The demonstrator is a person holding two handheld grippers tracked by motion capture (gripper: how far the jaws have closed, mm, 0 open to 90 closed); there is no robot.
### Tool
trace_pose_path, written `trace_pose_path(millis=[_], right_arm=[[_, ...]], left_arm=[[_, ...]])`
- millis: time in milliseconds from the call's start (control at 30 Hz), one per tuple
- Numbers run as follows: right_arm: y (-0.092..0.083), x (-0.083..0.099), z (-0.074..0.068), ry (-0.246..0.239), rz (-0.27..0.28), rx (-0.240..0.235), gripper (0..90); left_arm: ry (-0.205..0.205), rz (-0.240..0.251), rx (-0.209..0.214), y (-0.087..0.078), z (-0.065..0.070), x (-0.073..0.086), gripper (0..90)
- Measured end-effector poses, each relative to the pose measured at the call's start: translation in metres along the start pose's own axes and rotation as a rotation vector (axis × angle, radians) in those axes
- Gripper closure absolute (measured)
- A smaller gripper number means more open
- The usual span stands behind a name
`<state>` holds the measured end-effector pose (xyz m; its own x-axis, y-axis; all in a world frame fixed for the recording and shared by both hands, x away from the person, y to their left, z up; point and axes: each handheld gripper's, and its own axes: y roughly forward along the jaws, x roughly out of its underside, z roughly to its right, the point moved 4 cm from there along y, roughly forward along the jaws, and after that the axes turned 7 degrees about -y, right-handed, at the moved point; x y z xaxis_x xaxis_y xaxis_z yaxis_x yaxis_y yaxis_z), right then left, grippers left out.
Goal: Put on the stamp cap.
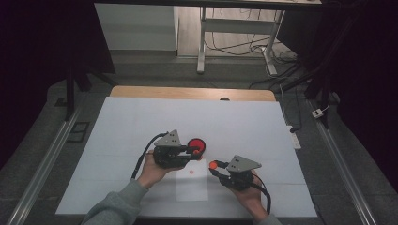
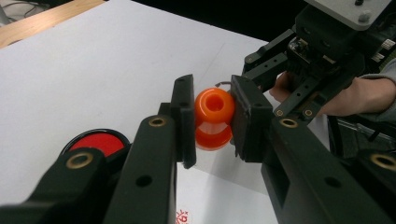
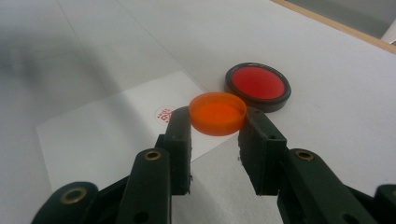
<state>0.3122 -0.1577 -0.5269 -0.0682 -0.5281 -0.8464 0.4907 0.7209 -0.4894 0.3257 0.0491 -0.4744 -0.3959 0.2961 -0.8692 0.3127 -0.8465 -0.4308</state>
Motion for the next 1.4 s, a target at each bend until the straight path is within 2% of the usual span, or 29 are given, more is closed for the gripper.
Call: trace_pose_path(millis=[900, 1400], right_arm=[[0.004, -0.006, -0.006, -0.007, 0.016, -0.02, 64.4], [0.007, -0.01, -0.009, -0.006, 0.026, -0.029, 64.4]], left_arm=[[0.012, -0.041, 0.04, 0.025, 0.009, 0.004, 72.5], [0.017, -0.054, 0.045, 0.028, 0.011, 0.005, 72.5]])
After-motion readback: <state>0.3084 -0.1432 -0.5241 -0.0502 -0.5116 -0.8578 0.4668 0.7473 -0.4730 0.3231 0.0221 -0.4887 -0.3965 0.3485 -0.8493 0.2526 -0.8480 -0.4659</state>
